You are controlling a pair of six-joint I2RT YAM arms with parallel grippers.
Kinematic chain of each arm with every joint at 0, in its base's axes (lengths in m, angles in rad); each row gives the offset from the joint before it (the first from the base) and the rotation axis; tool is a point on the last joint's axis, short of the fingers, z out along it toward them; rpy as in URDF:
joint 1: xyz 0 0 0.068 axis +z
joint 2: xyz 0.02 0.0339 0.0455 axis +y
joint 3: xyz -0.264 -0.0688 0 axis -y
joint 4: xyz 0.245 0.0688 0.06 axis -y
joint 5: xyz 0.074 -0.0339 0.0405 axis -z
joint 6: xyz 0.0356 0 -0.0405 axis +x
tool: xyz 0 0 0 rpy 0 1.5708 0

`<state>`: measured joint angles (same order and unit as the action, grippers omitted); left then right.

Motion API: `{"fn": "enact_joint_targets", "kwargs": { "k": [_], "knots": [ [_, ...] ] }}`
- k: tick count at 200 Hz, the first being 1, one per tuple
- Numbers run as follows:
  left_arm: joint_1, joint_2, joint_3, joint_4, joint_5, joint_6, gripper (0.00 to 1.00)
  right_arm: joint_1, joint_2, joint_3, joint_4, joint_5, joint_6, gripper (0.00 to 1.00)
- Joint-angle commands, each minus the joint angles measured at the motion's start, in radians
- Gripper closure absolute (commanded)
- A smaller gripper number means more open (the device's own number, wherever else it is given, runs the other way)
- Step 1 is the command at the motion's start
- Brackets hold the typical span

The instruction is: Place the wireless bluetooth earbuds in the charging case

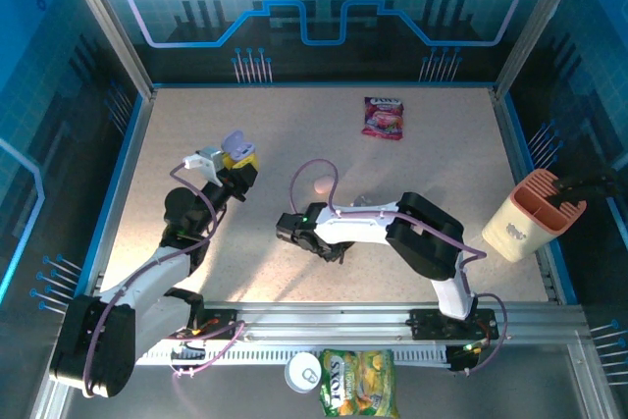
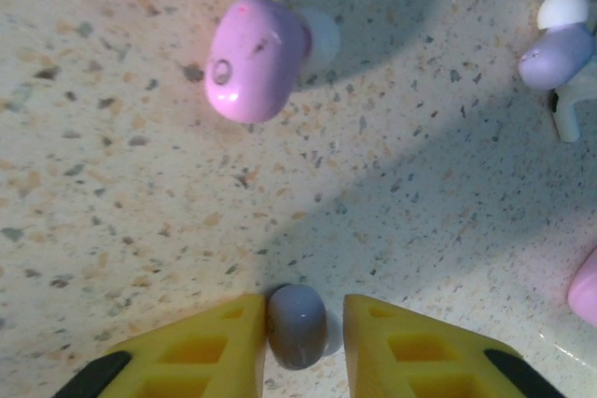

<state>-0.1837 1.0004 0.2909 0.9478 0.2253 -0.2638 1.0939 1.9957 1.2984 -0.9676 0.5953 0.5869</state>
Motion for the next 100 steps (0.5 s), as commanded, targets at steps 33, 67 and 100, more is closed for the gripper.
{"fn": "enact_joint_targets", "kwargs": {
  "k": [33, 67, 100],
  "knots": [
    [0.016, 0.000, 0.017, 0.028, 0.030, -0.003, 0.61, -0.021, -0.020, -0.028, -0.026, 0.011, 0.009, 0.81],
    [0.016, 0.010, 0.018, 0.028, 0.047, 0.005, 0.61, -0.045, -0.110, -0.071, 0.039, -0.047, 0.011, 0.82],
    [0.015, 0.031, 0.025, 0.027, 0.110, 0.019, 0.61, -0.102, -0.250, -0.150, 0.132, -0.148, 0.013, 0.82]
  ]
}}
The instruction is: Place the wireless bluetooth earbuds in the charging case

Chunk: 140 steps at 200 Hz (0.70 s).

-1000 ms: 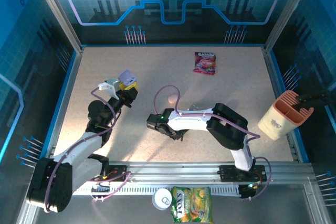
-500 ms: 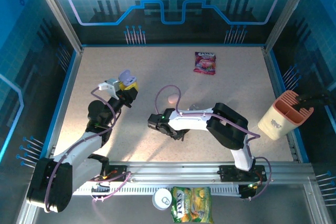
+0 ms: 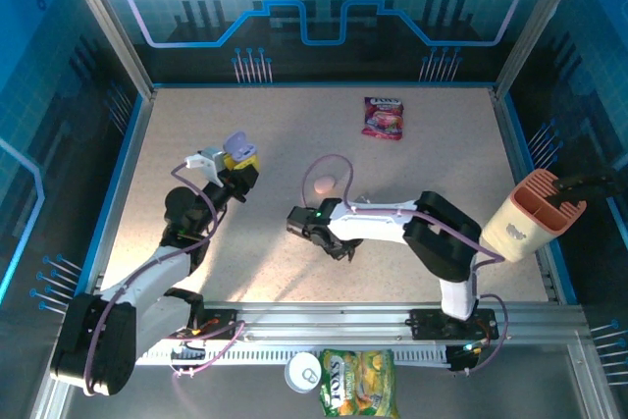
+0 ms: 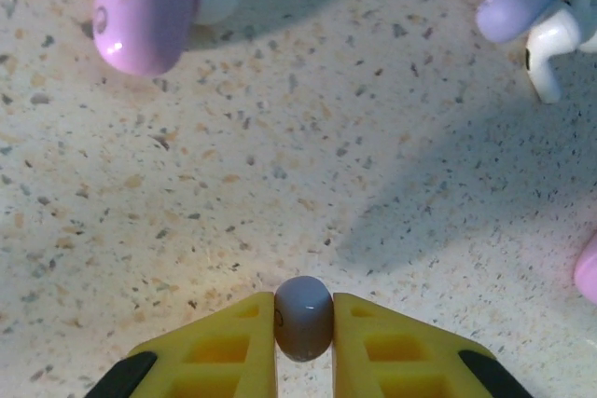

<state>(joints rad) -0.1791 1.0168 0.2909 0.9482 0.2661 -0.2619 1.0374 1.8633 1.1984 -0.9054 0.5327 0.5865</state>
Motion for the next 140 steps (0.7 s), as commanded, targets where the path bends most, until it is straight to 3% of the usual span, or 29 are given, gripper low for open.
{"fn": "enact_joint_targets", "kwargs": {
  "k": [1, 39, 83, 140],
  "knots": [
    [0.010, 0.016, 0.026, 0.027, 0.074, 0.018, 0.61, -0.048, -0.123, -0.053, 0.074, -0.089, 0.013, 0.82],
    [0.002, 0.067, 0.045, 0.061, 0.195, 0.029, 0.63, -0.194, -0.336, -0.247, 0.313, -0.367, 0.044, 0.82],
    [-0.047, 0.088, 0.043, 0.100, 0.227, 0.066, 0.63, -0.383, -0.531, -0.450, 0.522, -0.626, 0.146, 0.81],
    [-0.154, 0.118, 0.041, 0.083, 0.239, 0.133, 0.63, -0.584, -0.616, -0.588, 0.697, -0.921, 0.238, 0.81]
  ]
}}
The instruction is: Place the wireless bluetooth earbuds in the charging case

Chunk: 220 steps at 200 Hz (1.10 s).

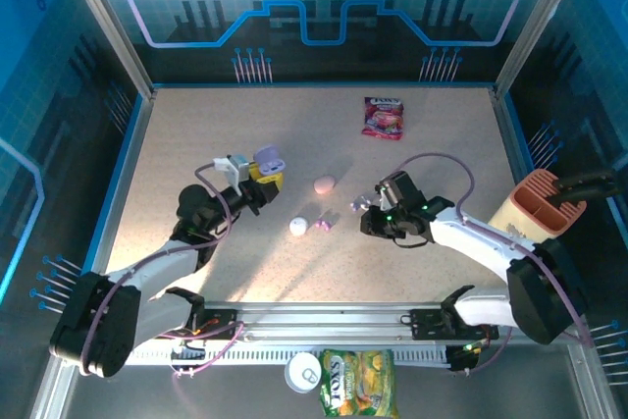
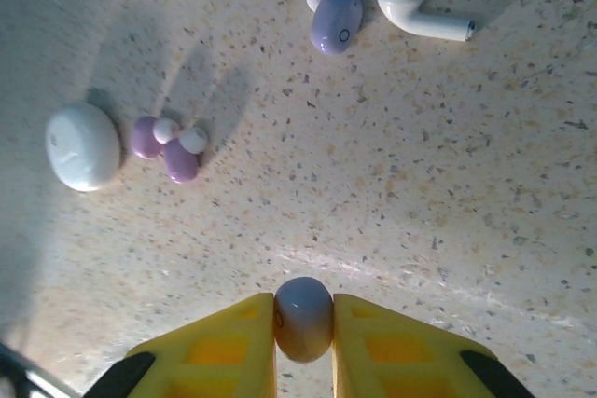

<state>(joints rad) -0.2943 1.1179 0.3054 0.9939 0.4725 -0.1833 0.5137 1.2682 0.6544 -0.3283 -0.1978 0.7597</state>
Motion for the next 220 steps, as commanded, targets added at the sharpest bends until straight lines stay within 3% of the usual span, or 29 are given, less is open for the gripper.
{"fn": "enact_joint_targets", "kwargs": {
  "k": [1, 84, 162, 220],
  "knots": [
    [-0.041, 0.018, 0.027, 0.035, 0.031, 0.056, 0.63, -0.062, -0.023, -0.048, 0.123, -0.195, 0.068, 0.81],
    [-0.133, 0.048, 0.023, 0.015, 0.029, 0.141, 0.63, -0.124, -0.084, -0.088, 0.251, -0.380, 0.155, 0.80],
    [-0.183, 0.115, 0.050, 0.017, 0.039, 0.179, 0.64, -0.112, -0.201, -0.070, 0.300, -0.402, 0.292, 0.82],
    [-0.222, 0.145, 0.059, -0.006, 0.041, 0.264, 0.64, -0.001, -0.238, 0.097, 0.195, -0.355, 0.205, 0.81]
  ]
}}
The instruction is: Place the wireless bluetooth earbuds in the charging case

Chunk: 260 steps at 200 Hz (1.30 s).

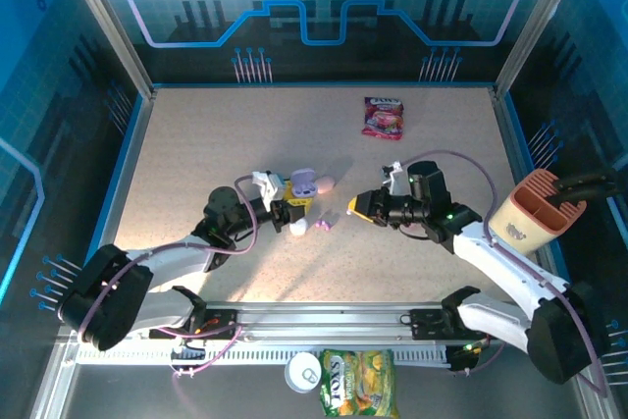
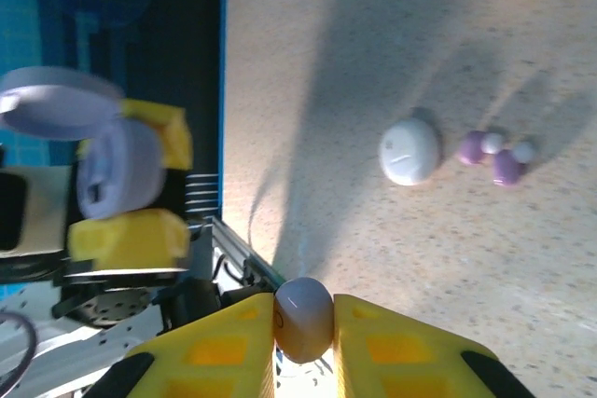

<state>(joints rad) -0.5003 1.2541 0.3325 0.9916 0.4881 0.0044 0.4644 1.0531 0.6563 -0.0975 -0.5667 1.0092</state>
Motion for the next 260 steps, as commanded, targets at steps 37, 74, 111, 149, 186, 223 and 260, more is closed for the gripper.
{"fn": "enact_joint_targets", "kwargs": {
  "k": [37, 74, 111, 149, 186, 223, 260],
  "knots": [
    [-0.044, 0.019, 0.033, -0.009, 0.025, 0.140, 0.64, 0.134, 0.035, 0.217, -0.076, 0.054, -0.107, 0.81],
    [-0.061, 0.024, 0.035, 0.008, 0.013, 0.164, 0.65, 0.188, 0.124, 0.306, -0.030, 0.061, -0.105, 0.81],
    [-0.067, 0.021, 0.037, 0.007, 0.000, 0.166, 0.66, 0.215, 0.191, 0.347, -0.014, 0.067, -0.110, 0.81],
    [-0.067, 0.023, 0.038, 0.023, -0.003, 0.146, 0.68, 0.228, 0.238, 0.347, 0.015, 0.067, -0.100, 0.81],
    [-0.068, 0.022, 0.040, 0.025, -0.010, 0.140, 0.68, 0.234, 0.267, 0.342, 0.036, 0.062, -0.092, 0.81],
    [-0.068, 0.024, 0.043, 0.031, -0.012, 0.125, 0.68, 0.240, 0.283, 0.335, 0.029, 0.070, -0.094, 0.81],
    [-0.070, 0.031, 0.047, 0.041, -0.029, 0.106, 0.68, 0.248, 0.288, 0.327, 0.007, 0.088, -0.101, 0.80]
  ]
}}
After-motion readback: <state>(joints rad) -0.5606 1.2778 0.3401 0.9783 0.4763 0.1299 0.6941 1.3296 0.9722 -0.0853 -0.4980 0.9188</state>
